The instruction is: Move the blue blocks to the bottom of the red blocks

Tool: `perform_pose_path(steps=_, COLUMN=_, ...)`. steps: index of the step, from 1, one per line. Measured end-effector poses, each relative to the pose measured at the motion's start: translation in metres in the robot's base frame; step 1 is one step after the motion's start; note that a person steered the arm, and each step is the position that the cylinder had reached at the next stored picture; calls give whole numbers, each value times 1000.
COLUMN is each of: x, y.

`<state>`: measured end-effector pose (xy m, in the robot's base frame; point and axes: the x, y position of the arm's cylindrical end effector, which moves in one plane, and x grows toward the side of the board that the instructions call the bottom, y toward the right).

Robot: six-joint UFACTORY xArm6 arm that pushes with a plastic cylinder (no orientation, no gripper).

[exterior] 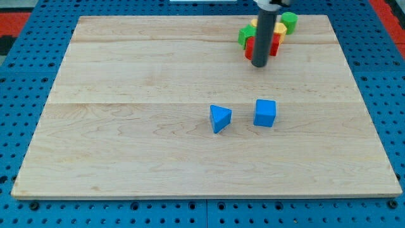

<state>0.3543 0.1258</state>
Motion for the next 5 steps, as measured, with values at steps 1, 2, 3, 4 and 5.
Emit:
perform_pose_path(steps=1, x=57, y=71)
perform_pose_path(steps=2, x=154, y=65)
perform_pose_path(steps=3, x=162, y=-2)
perform_pose_path(steps=4, x=117, y=-39)
perform_pose_path(steps=5, x=91, y=-40)
